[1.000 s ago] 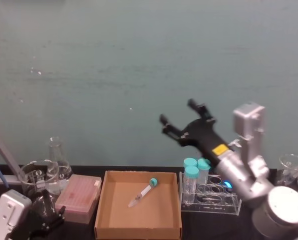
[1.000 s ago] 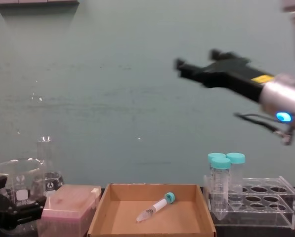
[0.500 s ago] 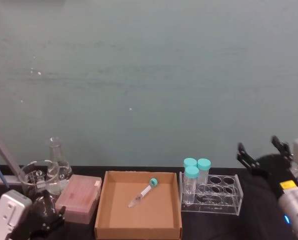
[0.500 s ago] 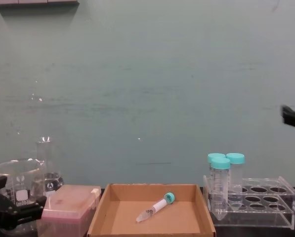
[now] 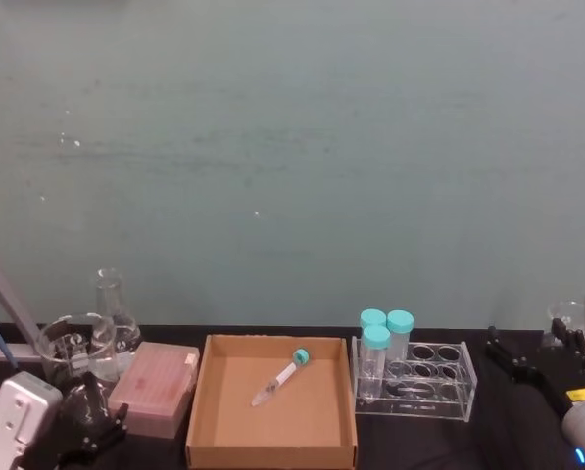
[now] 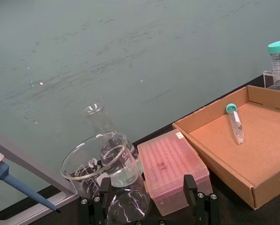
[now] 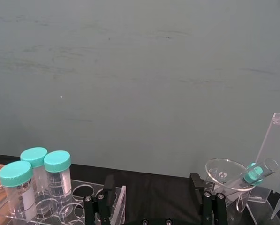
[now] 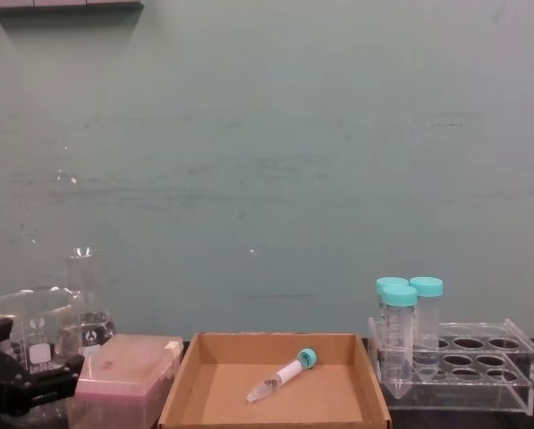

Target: Use the right hand to move the test tube from the test tube rack into the box.

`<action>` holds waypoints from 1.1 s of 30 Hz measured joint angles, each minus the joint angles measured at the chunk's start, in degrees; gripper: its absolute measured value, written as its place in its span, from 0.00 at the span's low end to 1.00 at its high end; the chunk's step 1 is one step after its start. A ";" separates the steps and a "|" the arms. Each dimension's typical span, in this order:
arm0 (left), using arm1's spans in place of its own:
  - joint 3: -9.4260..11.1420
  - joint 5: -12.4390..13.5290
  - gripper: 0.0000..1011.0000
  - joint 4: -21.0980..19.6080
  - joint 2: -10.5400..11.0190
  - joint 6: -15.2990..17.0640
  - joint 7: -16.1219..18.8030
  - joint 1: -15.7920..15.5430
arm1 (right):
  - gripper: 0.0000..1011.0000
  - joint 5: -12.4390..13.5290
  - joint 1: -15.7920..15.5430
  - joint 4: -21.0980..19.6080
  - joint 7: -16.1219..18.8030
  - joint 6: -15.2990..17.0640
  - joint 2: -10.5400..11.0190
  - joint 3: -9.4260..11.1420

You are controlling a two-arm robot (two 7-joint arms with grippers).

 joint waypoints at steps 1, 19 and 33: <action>0.00 0.00 0.99 0.00 0.00 0.00 0.00 0.00 | 0.99 0.00 0.00 -0.02 -0.01 -0.03 0.01 0.01; 0.00 0.00 0.99 0.00 0.00 0.00 0.00 0.00 | 0.99 -0.26 -0.12 -0.14 -0.62 -0.65 0.09 0.03; 0.00 0.00 0.99 0.00 0.00 0.00 0.00 0.00 | 0.99 -0.32 -0.14 -0.14 -0.74 -0.81 0.12 0.03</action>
